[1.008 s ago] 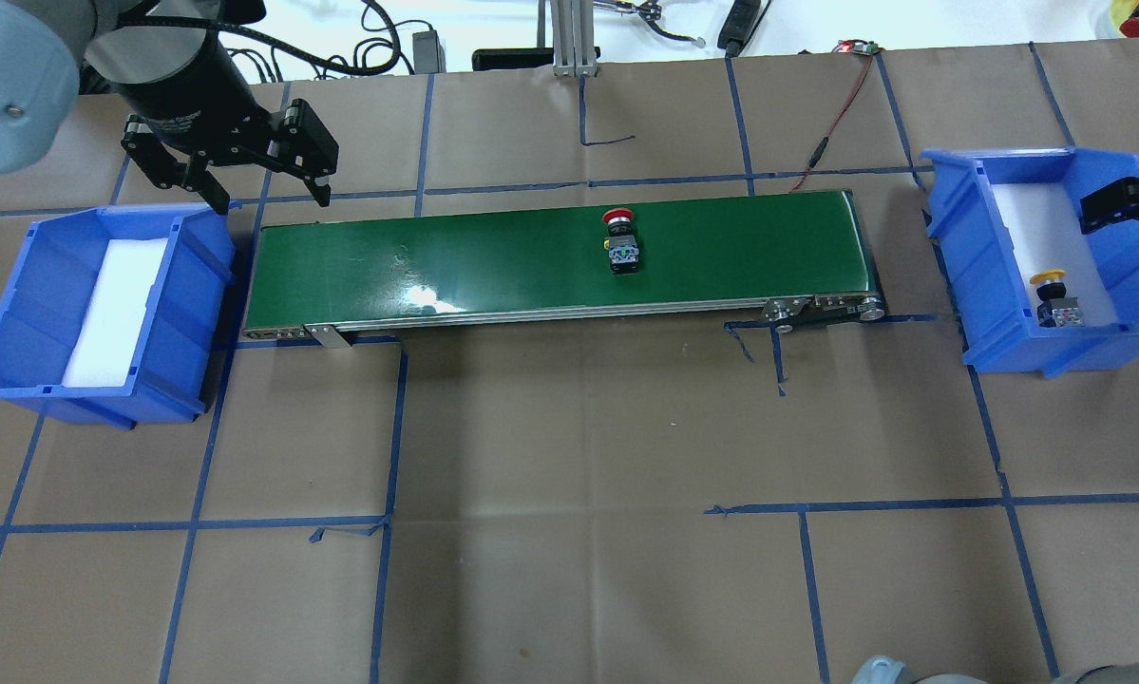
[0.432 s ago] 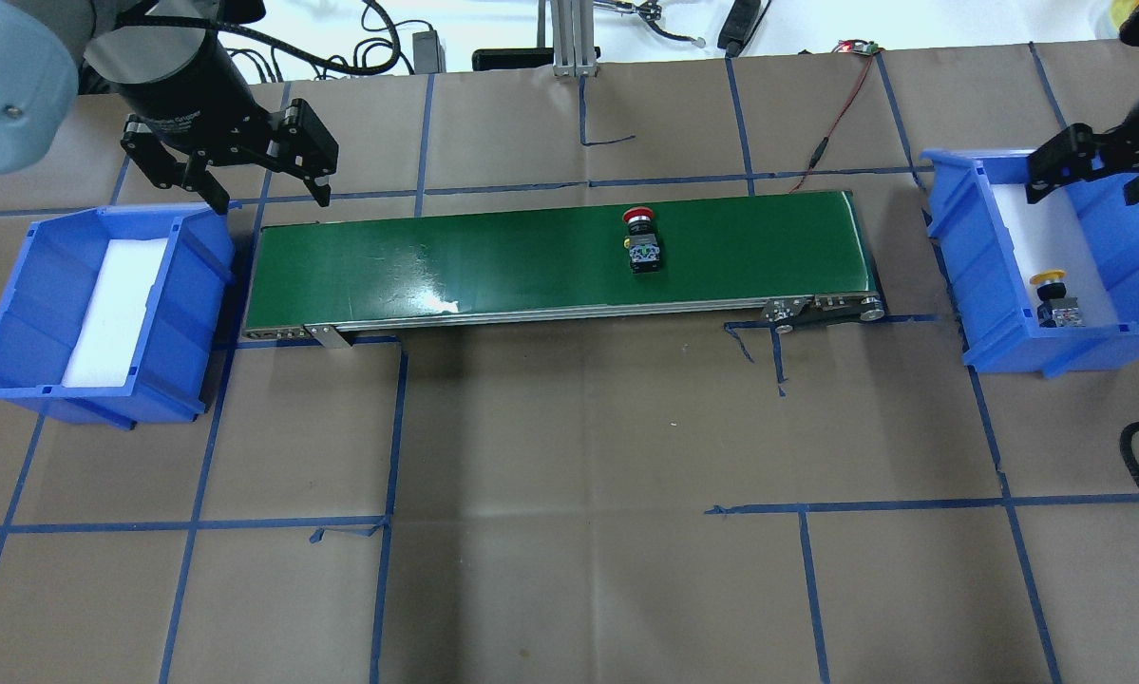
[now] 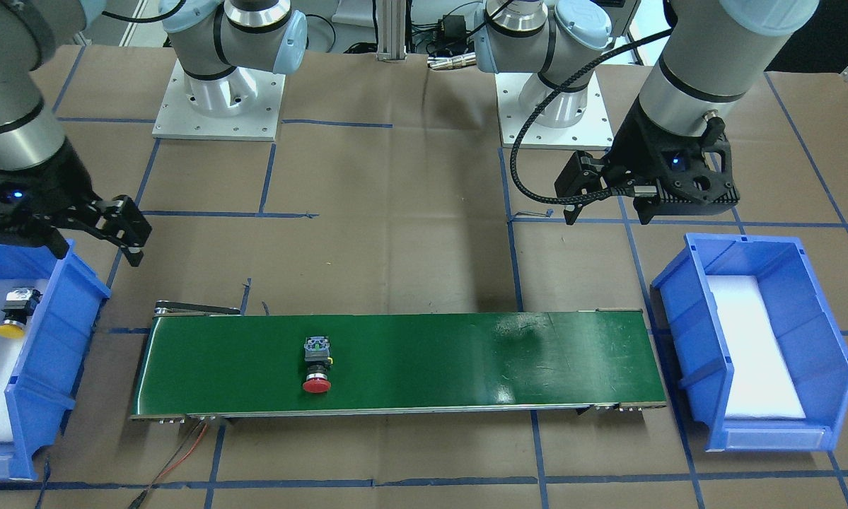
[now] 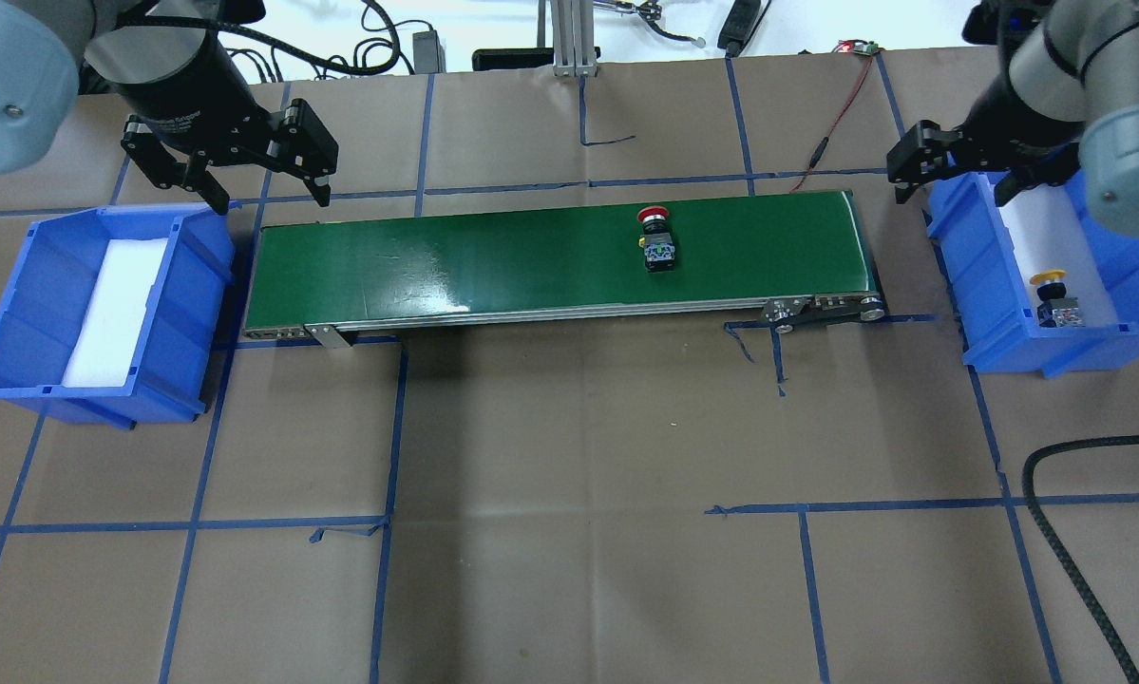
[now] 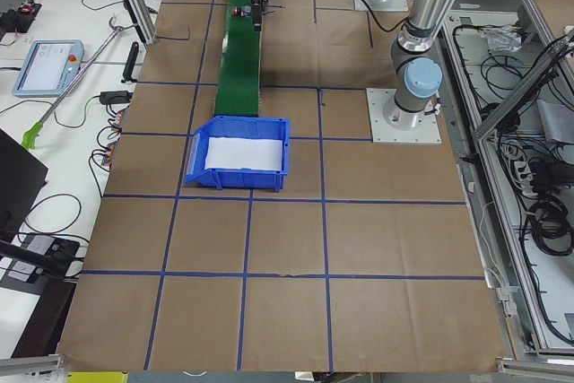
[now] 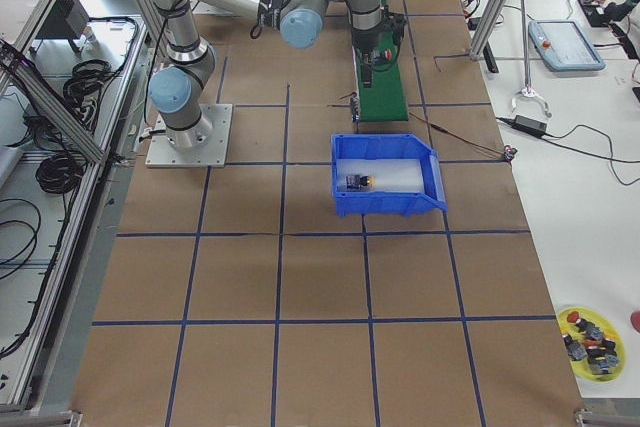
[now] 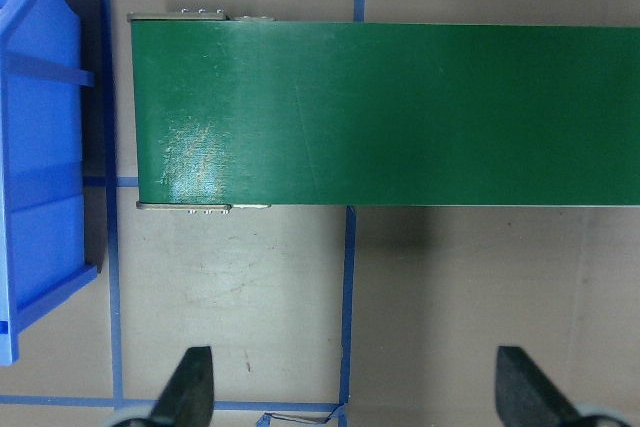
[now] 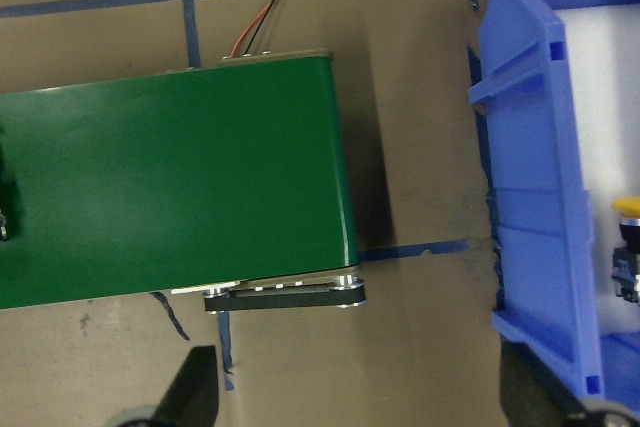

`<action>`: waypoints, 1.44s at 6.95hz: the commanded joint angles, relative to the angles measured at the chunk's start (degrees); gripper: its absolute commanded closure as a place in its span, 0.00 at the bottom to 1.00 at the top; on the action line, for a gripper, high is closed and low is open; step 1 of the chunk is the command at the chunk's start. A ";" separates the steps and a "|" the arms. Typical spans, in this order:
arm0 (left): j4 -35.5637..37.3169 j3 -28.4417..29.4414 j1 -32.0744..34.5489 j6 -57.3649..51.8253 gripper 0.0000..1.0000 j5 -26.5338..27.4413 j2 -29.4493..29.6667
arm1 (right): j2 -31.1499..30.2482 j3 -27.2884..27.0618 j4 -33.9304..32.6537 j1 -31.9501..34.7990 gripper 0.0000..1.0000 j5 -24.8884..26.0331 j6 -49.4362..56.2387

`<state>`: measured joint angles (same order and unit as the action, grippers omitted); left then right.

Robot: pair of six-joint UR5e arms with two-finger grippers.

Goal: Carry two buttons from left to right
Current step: 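Move the right gripper back to the belt and grasp the red-capped button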

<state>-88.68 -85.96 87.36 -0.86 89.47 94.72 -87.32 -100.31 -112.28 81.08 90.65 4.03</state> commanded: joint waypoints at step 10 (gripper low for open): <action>0.00 0.00 0.00 -0.02 0.00 0.00 0.03 | 19.18 7.65 -7.25 11.20 0.00 -2.41 -9.19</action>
<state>-88.68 -85.96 87.36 -0.88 89.47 94.72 -71.45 -94.73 -118.48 91.47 88.06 -3.13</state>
